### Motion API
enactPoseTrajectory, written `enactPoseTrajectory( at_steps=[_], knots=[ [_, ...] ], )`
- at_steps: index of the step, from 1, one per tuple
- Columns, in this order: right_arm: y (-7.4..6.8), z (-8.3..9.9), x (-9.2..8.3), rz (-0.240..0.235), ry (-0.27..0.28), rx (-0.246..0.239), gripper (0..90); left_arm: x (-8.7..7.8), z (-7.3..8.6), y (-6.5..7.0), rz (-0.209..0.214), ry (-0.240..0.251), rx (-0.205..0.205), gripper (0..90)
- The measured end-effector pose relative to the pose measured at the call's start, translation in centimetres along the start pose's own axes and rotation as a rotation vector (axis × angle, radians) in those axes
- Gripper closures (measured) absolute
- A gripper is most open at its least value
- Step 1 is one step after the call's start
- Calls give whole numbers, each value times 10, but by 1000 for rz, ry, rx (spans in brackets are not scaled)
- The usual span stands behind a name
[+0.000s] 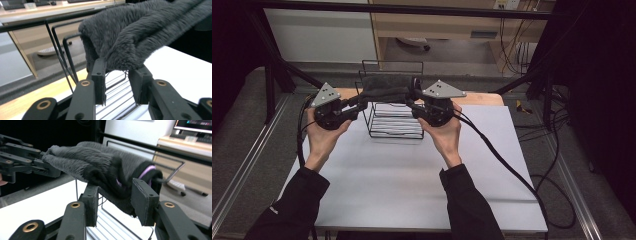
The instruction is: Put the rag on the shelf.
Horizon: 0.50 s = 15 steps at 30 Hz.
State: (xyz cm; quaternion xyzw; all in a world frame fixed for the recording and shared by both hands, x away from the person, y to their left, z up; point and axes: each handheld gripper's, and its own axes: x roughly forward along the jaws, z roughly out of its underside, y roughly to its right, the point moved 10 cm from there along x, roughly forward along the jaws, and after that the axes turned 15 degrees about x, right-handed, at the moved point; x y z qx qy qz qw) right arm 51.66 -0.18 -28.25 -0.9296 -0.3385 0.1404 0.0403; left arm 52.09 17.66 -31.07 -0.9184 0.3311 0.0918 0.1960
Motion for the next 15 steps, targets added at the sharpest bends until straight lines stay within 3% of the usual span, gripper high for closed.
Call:
enactPoseTrajectory(
  at_steps=[6, 15],
  knots=[
    [3, 16, -5, 11, -59, 23, 539, 1, 11, 2, -2, -43, -18, 565],
    [24, 50, 1, 32, -123, 89, 453, 8, 33, 2, 0, -112, -50, 440]
  ],
)
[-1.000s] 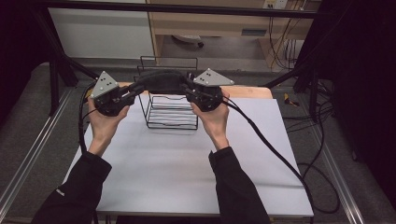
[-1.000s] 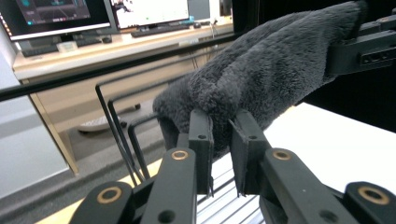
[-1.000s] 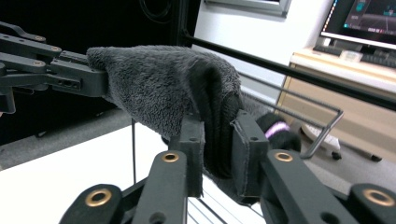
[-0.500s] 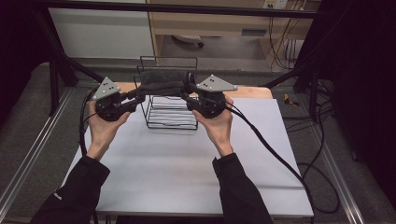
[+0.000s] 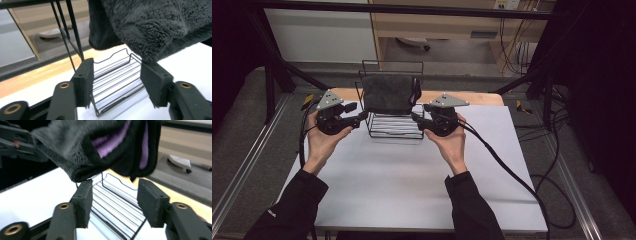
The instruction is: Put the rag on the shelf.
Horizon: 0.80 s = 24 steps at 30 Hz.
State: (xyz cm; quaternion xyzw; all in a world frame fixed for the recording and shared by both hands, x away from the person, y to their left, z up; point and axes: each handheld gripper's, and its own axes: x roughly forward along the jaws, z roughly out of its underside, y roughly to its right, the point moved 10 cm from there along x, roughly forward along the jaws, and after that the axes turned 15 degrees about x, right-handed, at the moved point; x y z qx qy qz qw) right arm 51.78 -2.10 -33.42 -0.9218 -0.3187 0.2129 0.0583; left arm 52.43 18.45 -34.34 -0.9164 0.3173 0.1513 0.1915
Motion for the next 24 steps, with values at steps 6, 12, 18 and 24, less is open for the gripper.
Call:
enactPoseTrajectory(
  at_steps=[6, 12, 18, 24],
  knots=[
    [15, 16, 4, -5, -18, 46, 319, 7, 19, 4, 20, -61, -13, 331],
    [25, 25, -5, 0, -32, 56, 178, 8, 34, 7, 38, -116, -25, 224],
    [33, 29, -21, -9, -57, 68, 81, 4, 43, 13, 64, -154, -40, 130],
    [41, 37, -41, 0, -93, 67, 30, -4, 51, 19, 90, -160, -54, 104]
  ],
)
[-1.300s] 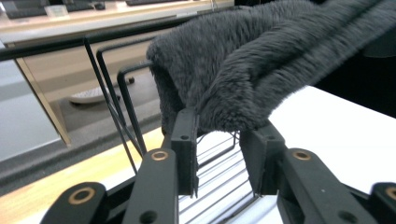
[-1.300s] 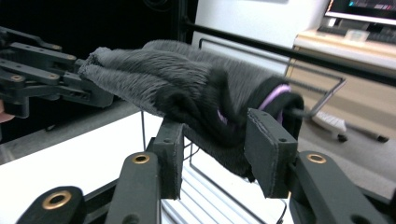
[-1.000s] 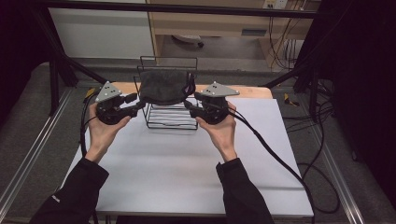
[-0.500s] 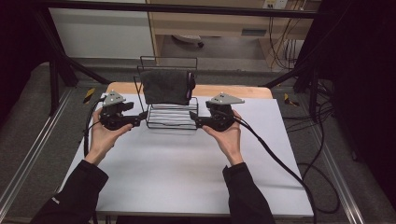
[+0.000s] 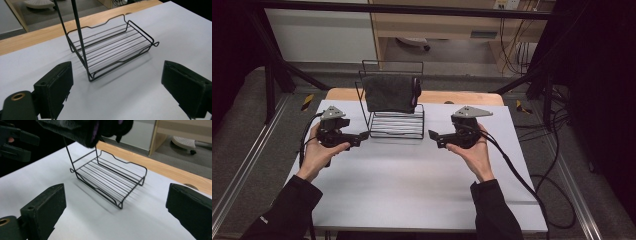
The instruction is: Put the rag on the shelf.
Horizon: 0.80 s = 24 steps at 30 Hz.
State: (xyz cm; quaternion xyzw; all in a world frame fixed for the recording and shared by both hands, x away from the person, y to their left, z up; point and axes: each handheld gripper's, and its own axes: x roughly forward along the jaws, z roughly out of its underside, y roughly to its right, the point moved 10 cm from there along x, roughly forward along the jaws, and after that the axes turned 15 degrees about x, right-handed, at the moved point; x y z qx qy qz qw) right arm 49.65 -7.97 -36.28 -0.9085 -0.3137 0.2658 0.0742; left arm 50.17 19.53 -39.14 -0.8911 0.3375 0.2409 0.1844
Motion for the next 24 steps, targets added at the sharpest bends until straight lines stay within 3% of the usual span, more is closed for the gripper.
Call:
enactPoseTrajectory(
  at_steps=[13, 24],
  knots=[
    [24, 39, -32, -4, -37, 21, 5, -9, 36, 23, 56, 1, 15, 105],
    [46, 97, -41, -25, -98, 43, 5, 0, 81, 47, 103, -13, 14, 105]
  ],
)
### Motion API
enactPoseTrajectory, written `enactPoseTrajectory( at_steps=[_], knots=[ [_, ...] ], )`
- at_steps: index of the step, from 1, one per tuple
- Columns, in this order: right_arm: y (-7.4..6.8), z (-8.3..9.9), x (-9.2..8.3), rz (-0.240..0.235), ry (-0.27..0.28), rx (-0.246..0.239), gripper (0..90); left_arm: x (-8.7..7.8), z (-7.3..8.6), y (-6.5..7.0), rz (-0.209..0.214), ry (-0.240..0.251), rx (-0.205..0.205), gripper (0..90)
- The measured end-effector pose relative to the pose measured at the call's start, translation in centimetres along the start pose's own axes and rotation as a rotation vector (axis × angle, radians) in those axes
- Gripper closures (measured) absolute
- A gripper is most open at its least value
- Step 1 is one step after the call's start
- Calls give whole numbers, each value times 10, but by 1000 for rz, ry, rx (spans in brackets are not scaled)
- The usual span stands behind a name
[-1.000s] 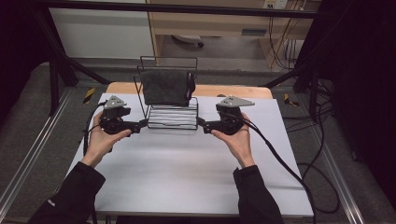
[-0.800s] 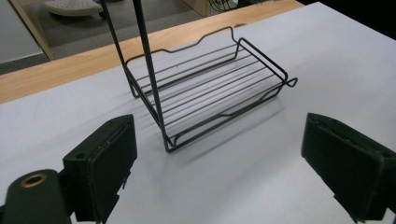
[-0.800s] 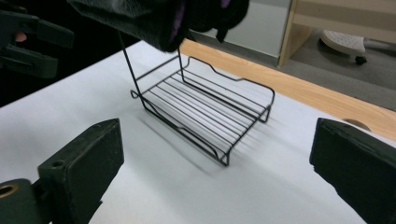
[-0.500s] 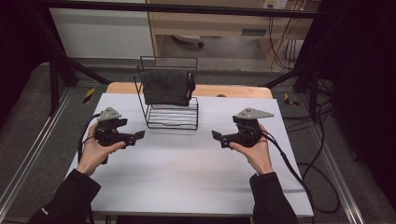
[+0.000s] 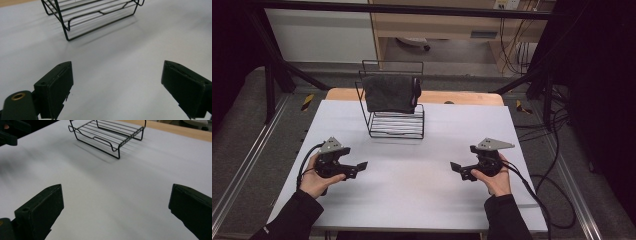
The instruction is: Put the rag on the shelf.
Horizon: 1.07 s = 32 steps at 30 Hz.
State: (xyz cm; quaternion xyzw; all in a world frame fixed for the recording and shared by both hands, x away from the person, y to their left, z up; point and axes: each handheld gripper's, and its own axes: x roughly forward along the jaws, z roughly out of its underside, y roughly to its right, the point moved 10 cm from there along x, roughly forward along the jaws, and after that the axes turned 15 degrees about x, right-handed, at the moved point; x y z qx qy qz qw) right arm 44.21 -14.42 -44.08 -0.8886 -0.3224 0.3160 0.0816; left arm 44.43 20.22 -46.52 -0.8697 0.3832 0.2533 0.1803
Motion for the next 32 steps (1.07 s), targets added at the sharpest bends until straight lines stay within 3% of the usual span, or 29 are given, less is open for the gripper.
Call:
enactPoseTrajectory(
  at_steps=[8, 19, 32],
  knots=[
    [27, 29, -10, 21, -2, 38, 5, 2, 29, 0, 1, -21, -1, 105],
    [51, 54, -30, 22, 7, 57, 5, -6, 46, -3, -19, -10, 4, 105],
    [57, 67, -33, 31, -23, 44, 5, -8, 56, -4, -34, -22, 24, 105]
  ],
)
